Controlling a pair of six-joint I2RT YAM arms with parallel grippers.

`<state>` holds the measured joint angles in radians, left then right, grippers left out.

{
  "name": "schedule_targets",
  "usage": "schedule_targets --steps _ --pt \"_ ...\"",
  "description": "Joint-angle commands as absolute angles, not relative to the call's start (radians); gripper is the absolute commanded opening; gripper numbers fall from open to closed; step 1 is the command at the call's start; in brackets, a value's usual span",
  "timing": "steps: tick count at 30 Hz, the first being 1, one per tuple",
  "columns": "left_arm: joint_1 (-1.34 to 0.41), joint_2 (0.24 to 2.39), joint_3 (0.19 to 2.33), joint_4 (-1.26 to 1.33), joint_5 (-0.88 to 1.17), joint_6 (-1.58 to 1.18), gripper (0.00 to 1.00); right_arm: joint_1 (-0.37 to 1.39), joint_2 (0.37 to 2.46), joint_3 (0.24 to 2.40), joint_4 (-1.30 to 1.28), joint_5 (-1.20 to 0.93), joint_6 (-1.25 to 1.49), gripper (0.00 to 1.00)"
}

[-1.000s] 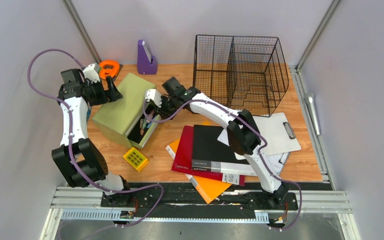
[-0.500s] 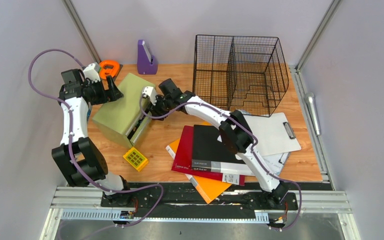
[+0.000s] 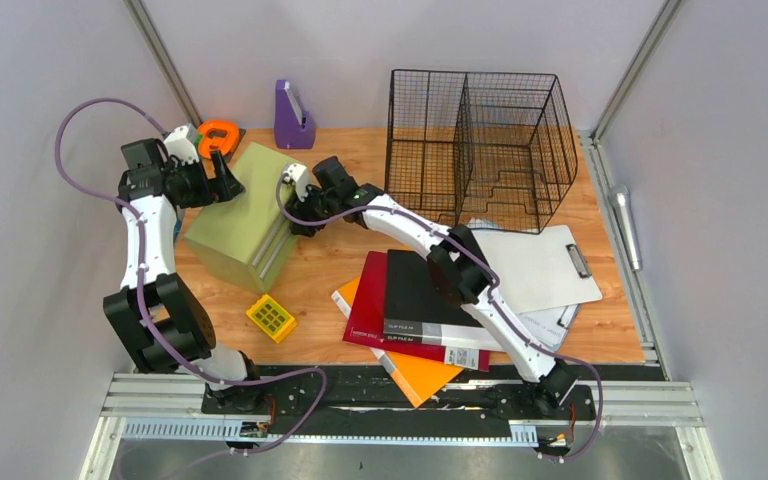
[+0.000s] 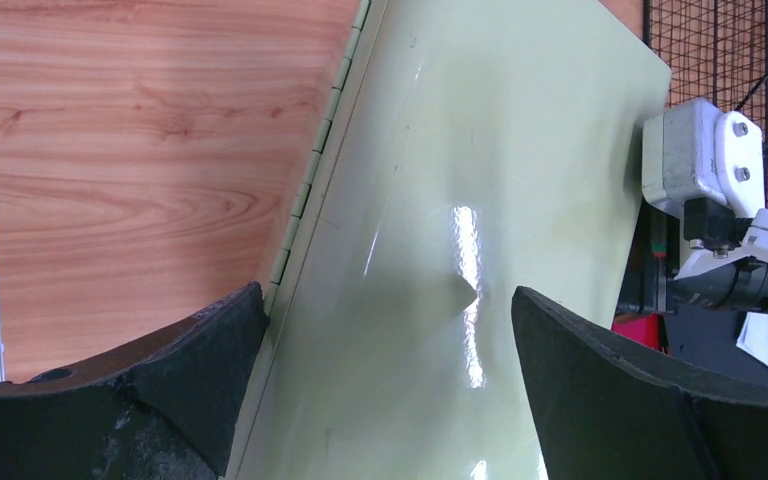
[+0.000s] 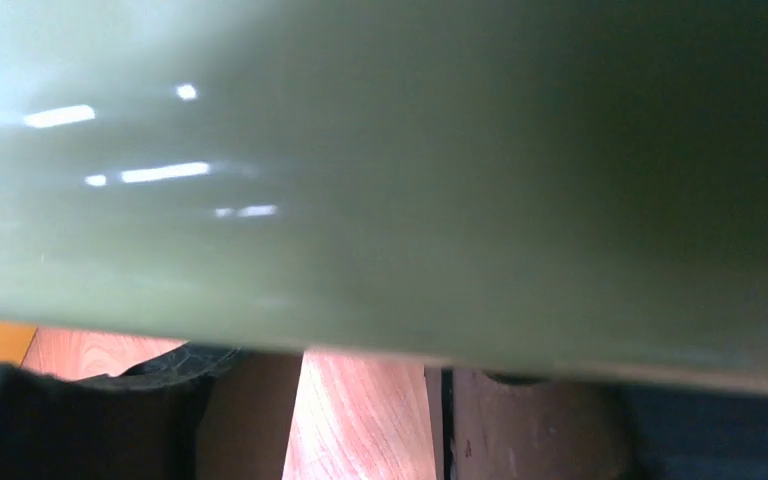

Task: Organize the desk
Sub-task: Close the drawer in the storage box.

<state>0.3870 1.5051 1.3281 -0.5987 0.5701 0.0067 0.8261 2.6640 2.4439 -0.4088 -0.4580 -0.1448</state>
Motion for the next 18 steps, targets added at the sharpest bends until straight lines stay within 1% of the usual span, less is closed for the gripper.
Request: schedule_targets --steps 1,3,8,11,14,18 --pt "0.365 1.527 1.317 -0.696 0.623 -0.018 1.0 0.828 2.596 2.391 -0.307 -0.458 -0.1 0.48" --pt "0.365 1.533 1.35 -0.7 0.594 -0.009 1.0 0.812 2.536 2.315 -0.317 -0.459 -0.1 0.51" --pt "0.365 1.535 1.44 -0.691 0.527 0.029 1.0 0.767 2.339 2.082 -0.324 -0.488 -0.144 0.66" --pt "0.365 1.517 1.489 -0.664 0.523 0.039 1.0 0.751 2.193 1.953 -0.333 -0.504 -0.196 0.72" --pt "0.355 1.477 1.506 -0.642 0.549 0.063 1.0 0.741 2.077 1.86 -0.376 -0.525 -0.262 0.75" --pt "0.259 1.397 1.484 -0.631 0.487 0.159 1.0 0.723 1.979 1.852 -0.533 -0.554 -0.348 0.76"
